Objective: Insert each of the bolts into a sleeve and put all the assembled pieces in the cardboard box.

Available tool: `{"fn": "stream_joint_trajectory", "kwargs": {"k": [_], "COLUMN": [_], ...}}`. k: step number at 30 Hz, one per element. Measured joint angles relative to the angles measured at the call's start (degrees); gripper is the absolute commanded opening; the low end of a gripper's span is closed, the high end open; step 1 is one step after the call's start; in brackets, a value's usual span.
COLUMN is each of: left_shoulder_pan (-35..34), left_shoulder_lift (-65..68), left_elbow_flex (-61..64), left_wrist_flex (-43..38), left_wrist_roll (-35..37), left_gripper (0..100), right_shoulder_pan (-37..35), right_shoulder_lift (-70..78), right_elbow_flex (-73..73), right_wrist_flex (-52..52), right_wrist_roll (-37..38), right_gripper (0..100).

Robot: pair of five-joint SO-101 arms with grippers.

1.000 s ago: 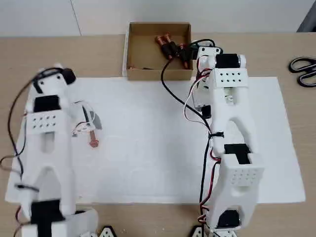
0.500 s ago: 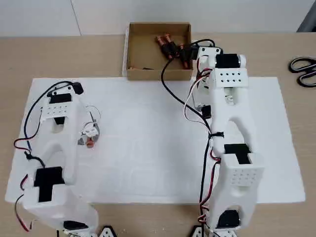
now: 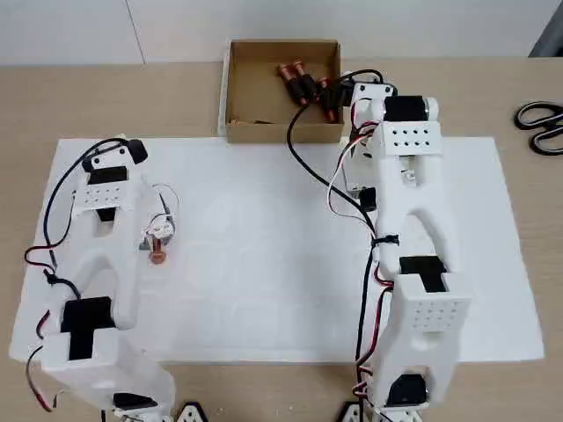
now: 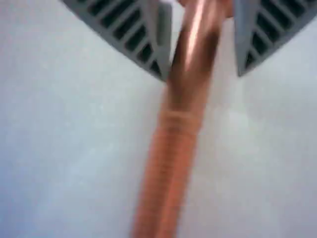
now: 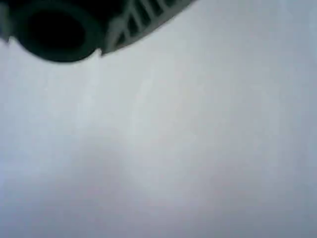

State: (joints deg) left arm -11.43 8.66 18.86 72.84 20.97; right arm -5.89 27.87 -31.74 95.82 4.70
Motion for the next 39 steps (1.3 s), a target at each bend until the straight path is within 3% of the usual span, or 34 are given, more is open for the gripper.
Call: {"fn": "stream_joint_trajectory", "kwargs": {"k": [6,16,20,31,36,39], "left_shoulder_pan": [0.0,0.2,0.2,4.7,5.5,5.5], "left_shoulder_lift": [-0.1,-0.1,-0.1,-0.1,0.0,0.0], "left_elbow_flex": [3.4,3.5,3.5,3.1,-6.2,-14.9], "left_wrist_flex": [-4.2,-4.4,-4.4,-4.5,4.3,11.9], "left_wrist_roll": [0.0,-0.1,-0.5,-4.2,-4.5,-8.4], "left_gripper": [8,8,0,1,1,1], "right_shoulder_pan": [0.0,0.0,0.0,0.0,0.0,0.0], "right_shoulder_lift": [0.0,0.0,0.0,0.0,0.0,0.0], "right_elbow_flex": [0.0,0.0,0.0,0.0,0.0,0.0], "right_wrist_flex": [0.0,0.0,0.0,0.0,0.0,0.0], "right_wrist_roll": [0.0,0.0,0.0,0.0,0.0,0.0], "right_gripper": [0.3,0.3,0.3,0.4,0.4,0.4]}}
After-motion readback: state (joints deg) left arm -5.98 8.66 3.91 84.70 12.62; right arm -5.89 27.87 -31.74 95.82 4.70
